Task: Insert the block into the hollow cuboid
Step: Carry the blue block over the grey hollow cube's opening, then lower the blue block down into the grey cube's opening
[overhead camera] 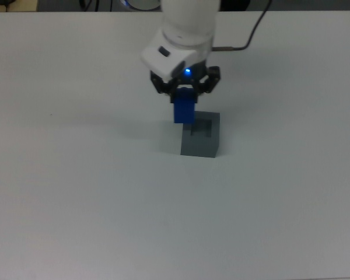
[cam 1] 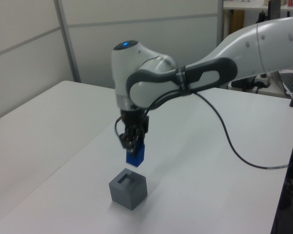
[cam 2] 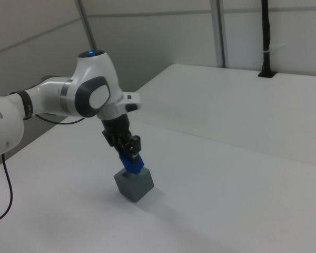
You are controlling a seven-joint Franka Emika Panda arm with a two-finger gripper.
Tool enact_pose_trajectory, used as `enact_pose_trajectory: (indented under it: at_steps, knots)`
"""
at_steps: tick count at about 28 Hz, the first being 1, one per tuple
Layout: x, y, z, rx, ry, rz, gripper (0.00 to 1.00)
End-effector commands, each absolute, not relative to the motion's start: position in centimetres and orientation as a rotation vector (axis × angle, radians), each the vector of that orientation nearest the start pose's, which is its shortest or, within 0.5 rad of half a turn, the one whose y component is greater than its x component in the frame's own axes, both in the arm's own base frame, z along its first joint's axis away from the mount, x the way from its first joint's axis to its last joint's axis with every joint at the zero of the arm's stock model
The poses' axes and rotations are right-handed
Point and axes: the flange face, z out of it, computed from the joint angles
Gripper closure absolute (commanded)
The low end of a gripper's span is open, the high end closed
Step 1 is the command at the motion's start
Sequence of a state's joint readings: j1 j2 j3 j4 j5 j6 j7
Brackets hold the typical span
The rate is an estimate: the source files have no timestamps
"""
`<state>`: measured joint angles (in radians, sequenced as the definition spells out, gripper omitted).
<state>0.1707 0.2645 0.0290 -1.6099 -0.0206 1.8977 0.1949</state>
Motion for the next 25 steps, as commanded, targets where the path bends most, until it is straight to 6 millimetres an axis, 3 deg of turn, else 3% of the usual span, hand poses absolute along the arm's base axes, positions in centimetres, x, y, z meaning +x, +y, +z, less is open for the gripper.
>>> enact_pose_trajectory:
  at_steps: [1,8,25]
  knots:
    - [63.9,14.5,46.5,-3.144,0.092,-0.011,0.79]
    - [64.4,15.1,44.4,-3.12,0.169,0.022,0.79]
    - [65.2,15.7,43.9,-3.079,0.269,-0.052,0.79]
